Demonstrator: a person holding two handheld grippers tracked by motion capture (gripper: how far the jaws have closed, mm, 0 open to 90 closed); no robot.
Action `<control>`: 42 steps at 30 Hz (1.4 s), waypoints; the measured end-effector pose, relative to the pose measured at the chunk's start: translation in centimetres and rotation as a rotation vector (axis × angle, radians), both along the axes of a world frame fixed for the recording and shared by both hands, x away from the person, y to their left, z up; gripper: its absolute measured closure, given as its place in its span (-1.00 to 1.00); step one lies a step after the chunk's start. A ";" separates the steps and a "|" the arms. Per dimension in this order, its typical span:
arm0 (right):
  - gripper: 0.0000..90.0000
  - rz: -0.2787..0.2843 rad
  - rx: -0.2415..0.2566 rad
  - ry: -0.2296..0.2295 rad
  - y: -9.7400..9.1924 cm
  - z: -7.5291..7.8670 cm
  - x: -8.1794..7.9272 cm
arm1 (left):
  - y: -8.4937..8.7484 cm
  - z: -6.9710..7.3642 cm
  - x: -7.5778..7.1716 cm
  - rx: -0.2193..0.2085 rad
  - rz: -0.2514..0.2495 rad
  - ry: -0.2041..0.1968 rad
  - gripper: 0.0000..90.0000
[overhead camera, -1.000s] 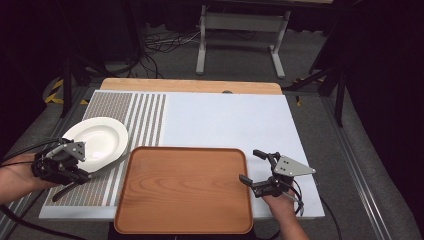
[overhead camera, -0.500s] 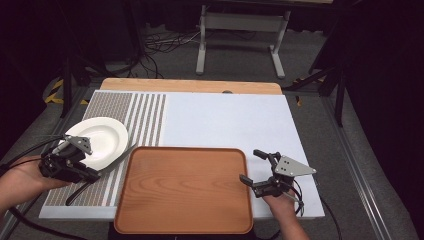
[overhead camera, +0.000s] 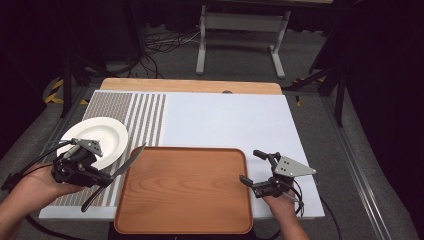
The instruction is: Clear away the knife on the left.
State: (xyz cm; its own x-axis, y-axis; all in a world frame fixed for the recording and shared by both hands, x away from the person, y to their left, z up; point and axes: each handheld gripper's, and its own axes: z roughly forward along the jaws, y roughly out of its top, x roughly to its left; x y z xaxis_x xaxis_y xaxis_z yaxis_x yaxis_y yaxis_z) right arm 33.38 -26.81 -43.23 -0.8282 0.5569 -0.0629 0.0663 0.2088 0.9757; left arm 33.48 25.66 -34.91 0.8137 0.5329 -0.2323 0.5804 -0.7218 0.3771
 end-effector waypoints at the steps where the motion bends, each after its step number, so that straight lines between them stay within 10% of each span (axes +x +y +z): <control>1: -0.89 0.001 0.000 -0.002 0.0 0.0 0.0 | -0.3 -0.2 -0.1 -0.011 0.011 0.006 0.78; 25: -0.89 0.002 -0.002 0.004 0.0 -0.1 0.0 | -2.6 -4.0 0.6 -0.121 0.106 0.148 0.78; 42: -0.89 0.008 0.005 0.002 -0.1 0.0 -0.1 | -5.3 -6.3 0.9 -0.093 0.125 0.111 0.78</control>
State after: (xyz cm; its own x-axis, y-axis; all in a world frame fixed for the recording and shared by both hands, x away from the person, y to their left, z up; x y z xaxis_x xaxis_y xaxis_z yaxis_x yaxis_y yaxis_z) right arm 33.30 -26.89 -43.24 -0.8329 0.5502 -0.0587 0.0661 0.2043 0.9767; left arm 34.35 20.38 -41.19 0.7088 0.6007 -0.3698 0.7054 -0.6063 0.3672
